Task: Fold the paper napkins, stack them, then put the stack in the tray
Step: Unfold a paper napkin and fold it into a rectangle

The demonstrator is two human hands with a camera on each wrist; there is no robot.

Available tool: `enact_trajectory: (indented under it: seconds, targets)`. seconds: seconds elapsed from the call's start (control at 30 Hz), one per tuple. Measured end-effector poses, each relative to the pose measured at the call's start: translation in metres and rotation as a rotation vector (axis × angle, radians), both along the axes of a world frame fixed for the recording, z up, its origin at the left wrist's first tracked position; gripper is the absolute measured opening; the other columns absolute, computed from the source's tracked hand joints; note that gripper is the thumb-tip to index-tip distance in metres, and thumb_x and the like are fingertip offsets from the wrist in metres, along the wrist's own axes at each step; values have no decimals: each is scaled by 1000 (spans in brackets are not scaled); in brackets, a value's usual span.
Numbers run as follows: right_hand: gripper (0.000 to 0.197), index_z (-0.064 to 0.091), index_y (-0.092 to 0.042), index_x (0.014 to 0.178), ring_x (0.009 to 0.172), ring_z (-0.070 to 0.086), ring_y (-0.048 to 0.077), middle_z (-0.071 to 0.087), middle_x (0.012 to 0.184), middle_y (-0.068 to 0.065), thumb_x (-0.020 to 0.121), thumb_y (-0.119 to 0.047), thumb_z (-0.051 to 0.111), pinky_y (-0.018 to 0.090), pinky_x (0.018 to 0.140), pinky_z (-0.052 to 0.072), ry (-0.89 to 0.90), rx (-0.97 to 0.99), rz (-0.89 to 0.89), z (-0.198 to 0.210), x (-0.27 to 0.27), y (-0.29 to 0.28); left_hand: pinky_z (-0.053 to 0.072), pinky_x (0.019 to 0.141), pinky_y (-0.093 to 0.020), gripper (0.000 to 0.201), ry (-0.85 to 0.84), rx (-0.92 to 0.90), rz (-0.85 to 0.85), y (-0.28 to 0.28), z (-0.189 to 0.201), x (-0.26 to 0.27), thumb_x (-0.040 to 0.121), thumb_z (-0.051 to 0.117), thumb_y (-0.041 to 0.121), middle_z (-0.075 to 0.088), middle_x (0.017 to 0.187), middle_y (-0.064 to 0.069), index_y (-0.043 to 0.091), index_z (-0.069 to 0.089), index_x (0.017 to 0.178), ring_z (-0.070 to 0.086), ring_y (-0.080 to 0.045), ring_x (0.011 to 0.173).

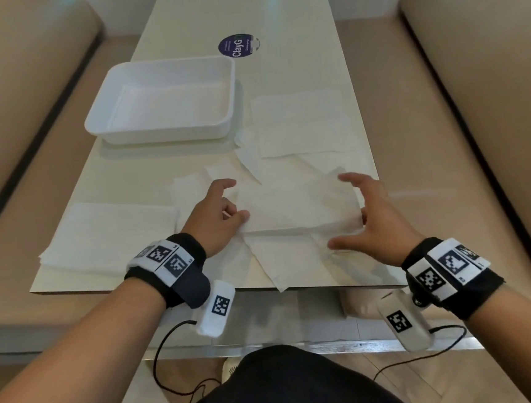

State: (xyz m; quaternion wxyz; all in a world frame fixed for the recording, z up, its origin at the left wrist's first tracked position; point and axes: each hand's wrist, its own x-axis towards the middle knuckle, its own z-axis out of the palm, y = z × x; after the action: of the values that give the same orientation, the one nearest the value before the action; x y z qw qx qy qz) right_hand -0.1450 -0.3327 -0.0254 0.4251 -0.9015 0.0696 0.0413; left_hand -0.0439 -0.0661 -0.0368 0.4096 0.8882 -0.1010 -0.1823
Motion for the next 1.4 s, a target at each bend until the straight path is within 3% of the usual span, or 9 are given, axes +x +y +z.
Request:
enact_trajectory:
  seconds: [0.2, 0.37, 0.63, 0.8, 0.97, 1.1, 1.2, 1.3, 1.4]
  targets:
    - [38, 65, -30, 102, 78, 49, 2, 30, 139, -5, 74, -7, 77, -3, 70, 35, -65, -139, -19, -10, -1, 2, 44, 78, -21, 72, 13, 61, -101, -2, 10, -6, 78, 73, 49, 41, 131, 7, 45, 36, 140, 59, -12, 95]
    - [10, 73, -19, 85, 77, 51, -4, 46, 127, -2, 78, -13, 76, 1, 73, 39, -85, -129, -53, -13, 4, 1, 35, 104, -23, 57, -43, 213, -263, -3, 7, -16, 75, 81, 28, 13, 156, 7, 37, 60, 127, 37, -14, 130]
    - [7, 73, -28, 82, 130, 36, 13, 43, 140, -9, 78, -32, 76, 31, 104, 31, -121, -155, -72, 0, 2, -10, 33, 97, -24, 21, -316, 140, -282, 7, 2, -12, 92, 62, 34, 33, 150, 11, 32, 72, 110, 39, -6, 113]
    - [19, 73, -26, 89, 109, 54, -3, 61, 121, -17, 85, -42, 64, 17, 80, 43, -111, 32, -84, 15, 4, -12, 29, 96, -9, 27, -340, -26, -230, 15, 18, -5, 96, 52, 40, 46, 139, 18, 32, 68, 116, 40, 1, 121]
    - [14, 67, -15, 88, 85, 68, 19, 72, 86, 1, 92, -26, 61, 32, 83, 55, -166, 252, -186, 18, 12, -6, 41, 66, -14, 20, -205, -411, 47, 4, 35, -4, 98, 50, 25, 62, 76, 19, 22, 65, 86, 53, 0, 73]
    - [8, 64, -14, 92, 66, 64, 17, 62, 62, -1, 91, -22, 62, 42, 78, 58, -85, 265, -227, 6, 18, -2, 37, 60, -28, 33, -75, -359, 131, -2, 24, -4, 100, 49, 34, 49, 71, 1, 7, 51, 81, 45, -12, 64]
    - [9, 64, -16, 95, 61, 60, 12, 59, 59, -7, 90, -24, 63, 43, 78, 57, 3, 180, -262, -7, 22, -3, 34, 57, -26, 29, 85, -274, 194, -1, 11, -6, 95, 55, 42, 50, 70, 6, 20, 50, 76, 45, -12, 62]
    - [13, 62, -15, 102, 65, 63, 18, 64, 72, -1, 90, -21, 63, 41, 76, 57, 82, 127, -257, -14, 24, -5, 51, 73, -34, 23, 265, -260, 200, 4, -3, -11, 88, 67, 36, 69, 100, -4, 20, 60, 102, 66, -22, 89]
    - [13, 62, -14, 102, 67, 67, 20, 69, 82, 5, 90, -20, 62, 35, 71, 55, 109, 46, -242, -18, 27, -6, 54, 90, -45, 26, 265, -186, 200, 8, -12, -12, 87, 70, 22, 72, 102, -10, 9, 62, 108, 68, -27, 97]
